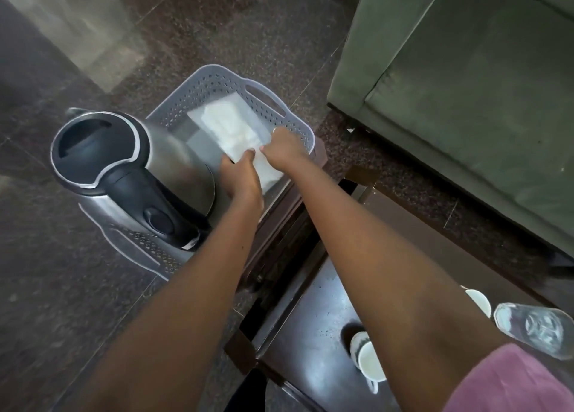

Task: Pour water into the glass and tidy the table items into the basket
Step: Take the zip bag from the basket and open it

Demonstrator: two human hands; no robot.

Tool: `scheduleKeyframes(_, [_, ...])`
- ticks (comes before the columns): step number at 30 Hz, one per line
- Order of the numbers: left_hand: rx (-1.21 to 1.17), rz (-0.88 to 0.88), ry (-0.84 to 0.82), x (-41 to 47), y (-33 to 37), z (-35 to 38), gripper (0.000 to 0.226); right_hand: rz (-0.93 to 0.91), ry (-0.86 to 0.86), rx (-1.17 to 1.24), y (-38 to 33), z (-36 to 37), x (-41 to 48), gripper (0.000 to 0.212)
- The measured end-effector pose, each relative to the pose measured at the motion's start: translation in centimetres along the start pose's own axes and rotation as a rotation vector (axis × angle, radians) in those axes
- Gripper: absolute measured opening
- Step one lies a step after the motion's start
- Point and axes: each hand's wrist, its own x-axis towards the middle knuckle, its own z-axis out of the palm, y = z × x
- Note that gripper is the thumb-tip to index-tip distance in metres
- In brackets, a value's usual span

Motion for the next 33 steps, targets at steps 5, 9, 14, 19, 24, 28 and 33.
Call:
scheduleKeyframes(5, [-0.215, 0.189, -0.176, -4.3, 2.7, -0.2, 0.018, -0.098, -0.060, 0.718, 1.6, -2.9, -3.5, 0.031])
scheduleKeyframes(9, [-0.250, 0.169, -0.435, -8.5, 2.8, 0.8, 0.022, -0.174, -0.036, 0.993, 6.1, -7.3, -7.6, 0.032])
scheduleKeyframes(14, [-0.179, -0.137, -0.799, -14.2, -1.0, 3.1, 0.042, -0.038, -0.012, 1.188, 14.8, -12.1, -12.1, 0.036])
scheduleKeyframes(19, [0.044, -0.225, -0.933, -20.5, -7.2, 5.1, 0.032, 0.082, 0.253, 1.123, 22.4, -12.6, -17.8, 0.015])
scheduleKeyframes(24, [0.167, -0.326, -0.842, -25.7, -12.3, 5.9, 0.042, 0.141, 0.318, 0.633, 27.8, -11.4, -23.4, 0.018])
scheduleKeyframes(28, [0.264, -0.160, -0.911, -28.9, -15.1, 6.1, 0.053, 0.127, 0.295, 0.479, 30.1, -10.2, -27.0, 0.029])
scheduleKeyframes(33, [0.508, 0.381, -0.524, -30.4, -16.1, 6.0, 0.076, 0.122, 0.339, 0.509, 31.9, -9.9, -29.8, 0.053])
